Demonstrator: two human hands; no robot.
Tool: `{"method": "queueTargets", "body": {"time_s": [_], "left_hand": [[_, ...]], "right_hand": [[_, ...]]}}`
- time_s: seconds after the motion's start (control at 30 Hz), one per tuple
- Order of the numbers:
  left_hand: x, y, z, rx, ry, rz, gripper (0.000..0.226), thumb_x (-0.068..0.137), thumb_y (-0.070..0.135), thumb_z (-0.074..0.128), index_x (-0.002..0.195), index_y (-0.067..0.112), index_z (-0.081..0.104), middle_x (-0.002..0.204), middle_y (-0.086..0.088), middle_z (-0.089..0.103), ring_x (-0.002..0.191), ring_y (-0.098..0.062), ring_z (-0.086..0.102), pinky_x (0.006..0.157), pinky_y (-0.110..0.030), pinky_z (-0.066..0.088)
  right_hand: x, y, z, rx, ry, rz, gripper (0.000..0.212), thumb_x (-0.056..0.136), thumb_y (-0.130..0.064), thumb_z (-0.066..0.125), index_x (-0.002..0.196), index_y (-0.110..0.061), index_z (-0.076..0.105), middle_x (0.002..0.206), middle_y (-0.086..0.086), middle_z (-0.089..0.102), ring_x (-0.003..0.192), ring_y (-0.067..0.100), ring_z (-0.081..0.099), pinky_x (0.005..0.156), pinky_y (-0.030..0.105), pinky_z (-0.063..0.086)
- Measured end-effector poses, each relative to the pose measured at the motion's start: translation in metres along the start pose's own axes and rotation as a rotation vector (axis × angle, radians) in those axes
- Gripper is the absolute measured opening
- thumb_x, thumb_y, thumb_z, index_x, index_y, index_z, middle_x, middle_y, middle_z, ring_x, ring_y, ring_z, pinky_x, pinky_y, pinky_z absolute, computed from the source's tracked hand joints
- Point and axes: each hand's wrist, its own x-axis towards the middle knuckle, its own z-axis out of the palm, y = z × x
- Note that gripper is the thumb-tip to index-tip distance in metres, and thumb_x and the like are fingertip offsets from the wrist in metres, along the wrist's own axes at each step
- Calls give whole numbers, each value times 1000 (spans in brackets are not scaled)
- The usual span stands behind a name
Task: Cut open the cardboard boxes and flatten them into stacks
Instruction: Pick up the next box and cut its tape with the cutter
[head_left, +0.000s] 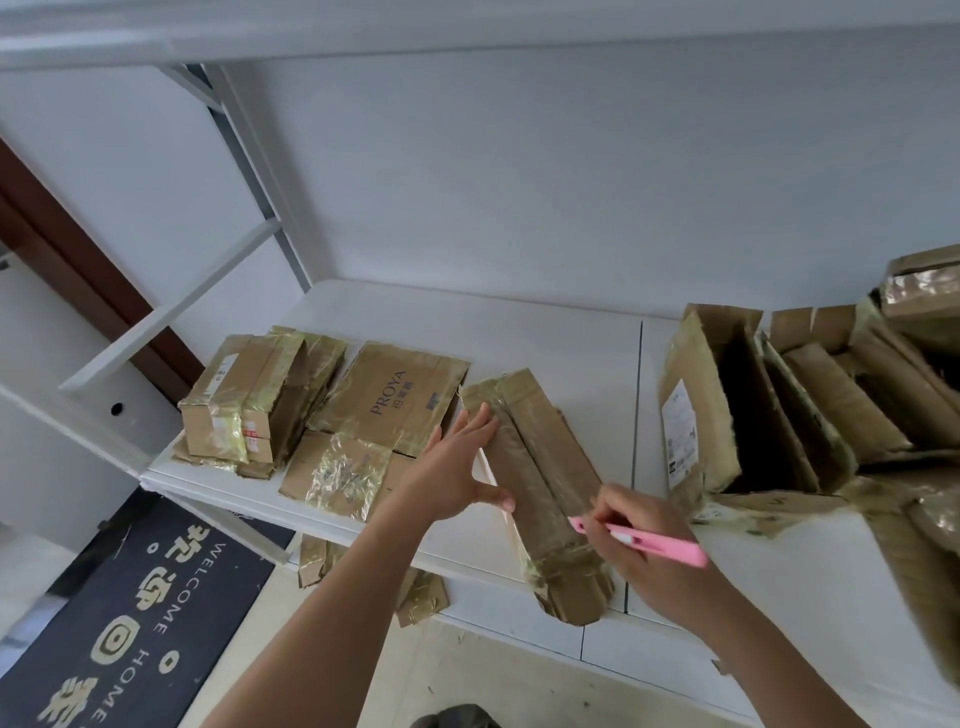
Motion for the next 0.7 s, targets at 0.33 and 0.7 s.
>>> {"method": "queueTargets", "body": {"time_s": [0.33, 0.7], "left_hand": [[-10, 49, 7, 639, 60, -172, 119, 70, 86, 34, 156, 7, 9, 164, -8, 9, 151, -26, 6, 123, -46, 2], [9, 63, 8, 416, -151, 116, 79, 92, 64, 45, 154, 43, 1, 161, 6, -22, 149, -23, -19, 121, -51, -7]], "right_hand": [[-48, -20, -23, 73, 392, 32, 24, 89, -42, 58, 76, -23, 53, 61, -5, 57, 49, 10, 51, 44, 24, 42], [-38, 31, -39, 256, 640, 190, 9, 92, -11, 63, 89, -19, 63, 80, 3, 69, 76, 23, 67, 67, 34, 56]]}}
